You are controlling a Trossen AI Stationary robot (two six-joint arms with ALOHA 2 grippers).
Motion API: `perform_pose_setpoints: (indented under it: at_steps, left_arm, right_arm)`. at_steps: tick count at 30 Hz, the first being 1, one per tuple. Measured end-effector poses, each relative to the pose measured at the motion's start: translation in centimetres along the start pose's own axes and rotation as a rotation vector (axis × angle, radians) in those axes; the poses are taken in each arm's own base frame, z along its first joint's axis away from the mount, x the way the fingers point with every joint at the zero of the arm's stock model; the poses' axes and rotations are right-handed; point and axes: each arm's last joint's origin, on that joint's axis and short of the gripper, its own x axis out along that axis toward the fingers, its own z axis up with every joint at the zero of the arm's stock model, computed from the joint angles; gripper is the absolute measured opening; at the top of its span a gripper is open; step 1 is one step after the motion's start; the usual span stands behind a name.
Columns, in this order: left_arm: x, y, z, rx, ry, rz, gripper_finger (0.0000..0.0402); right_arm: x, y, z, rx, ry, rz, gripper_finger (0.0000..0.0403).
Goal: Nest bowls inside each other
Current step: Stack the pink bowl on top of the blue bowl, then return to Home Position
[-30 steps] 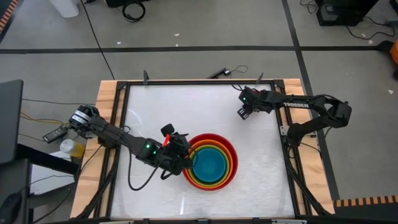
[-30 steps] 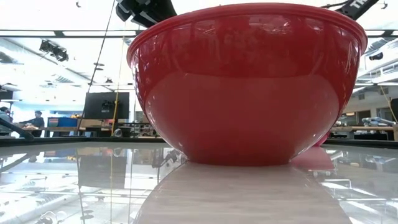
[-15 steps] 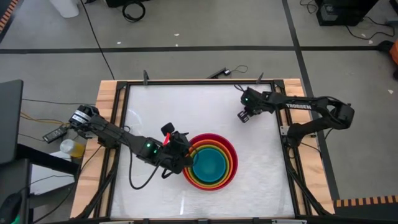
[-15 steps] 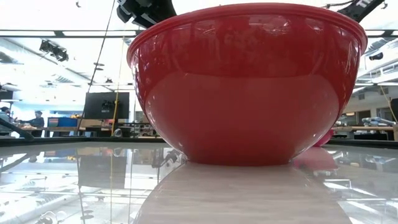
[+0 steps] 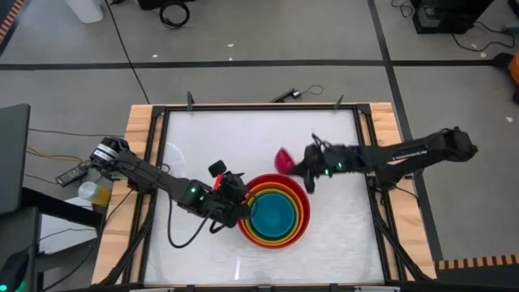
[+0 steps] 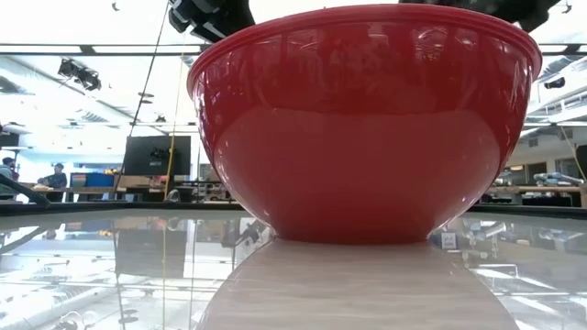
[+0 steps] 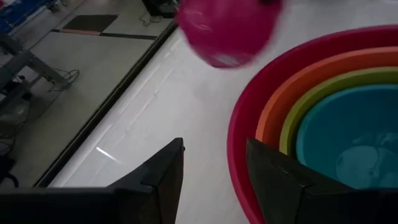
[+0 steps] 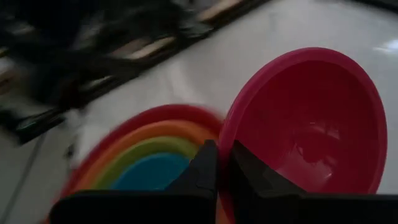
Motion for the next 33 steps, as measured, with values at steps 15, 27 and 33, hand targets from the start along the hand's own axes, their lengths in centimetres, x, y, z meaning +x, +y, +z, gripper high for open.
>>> perform_pose_setpoints:
  at_steps: [15,27,33]
  left_arm:
    - [0.0,0.1,0.1,-0.048,-0.024,0.041,0.0176]
    - [0.0,0.2,0.1,-0.046,-0.022,0.041,0.0176]
    - [-0.5,0.0,-0.2,-0.066,-0.047,0.07,0.0176]
  right_arm:
    - [3.6,6.9,-7.9,-0.115,0.144,0.14,0.0028]
    - [2.9,8.0,-8.1,-0.101,0.109,0.177,0.02]
    - [-0.1,7.5,-5.5,-0.08,-0.052,0.059,0.0206]
